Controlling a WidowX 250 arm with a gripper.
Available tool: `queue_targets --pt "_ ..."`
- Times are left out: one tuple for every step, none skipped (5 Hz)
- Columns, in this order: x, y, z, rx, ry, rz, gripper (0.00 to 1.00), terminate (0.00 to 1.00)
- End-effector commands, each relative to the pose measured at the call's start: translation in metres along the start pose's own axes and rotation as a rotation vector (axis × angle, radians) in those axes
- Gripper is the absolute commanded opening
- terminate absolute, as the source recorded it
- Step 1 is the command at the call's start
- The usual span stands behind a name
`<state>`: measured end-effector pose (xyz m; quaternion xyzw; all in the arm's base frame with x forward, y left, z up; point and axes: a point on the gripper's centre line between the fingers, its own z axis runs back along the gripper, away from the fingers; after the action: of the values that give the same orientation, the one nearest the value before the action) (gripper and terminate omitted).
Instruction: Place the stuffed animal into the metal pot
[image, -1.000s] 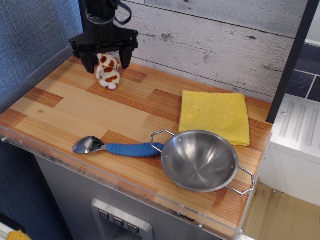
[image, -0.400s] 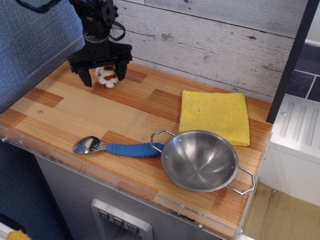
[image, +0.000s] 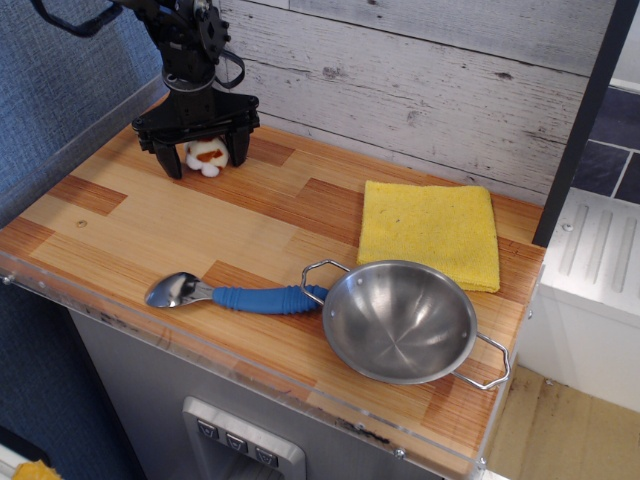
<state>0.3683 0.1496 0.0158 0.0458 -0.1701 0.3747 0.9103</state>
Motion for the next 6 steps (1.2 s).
queue_targets --pt "0.002 -0.002 0.012 -0.024 -0.040 -0.011 0.00 0.00" --pt "0.000 -0.005 0.019 -0.036 -0.040 -0.018 0.00 0.00" --pt "0.000 -0.007 0.043 -0.044 -0.072 -0.020 0.00 0.00" --pt "-0.004 -0.010 0.068 -0.067 -0.116 -0.017 0.00 0.00" --pt "-0.019 -0.016 0.092 -0.105 -0.118 -0.038 0.00 0.00" --pt "-0.044 -0.026 0.112 -0.126 -0.129 -0.086 0.00 0.00"
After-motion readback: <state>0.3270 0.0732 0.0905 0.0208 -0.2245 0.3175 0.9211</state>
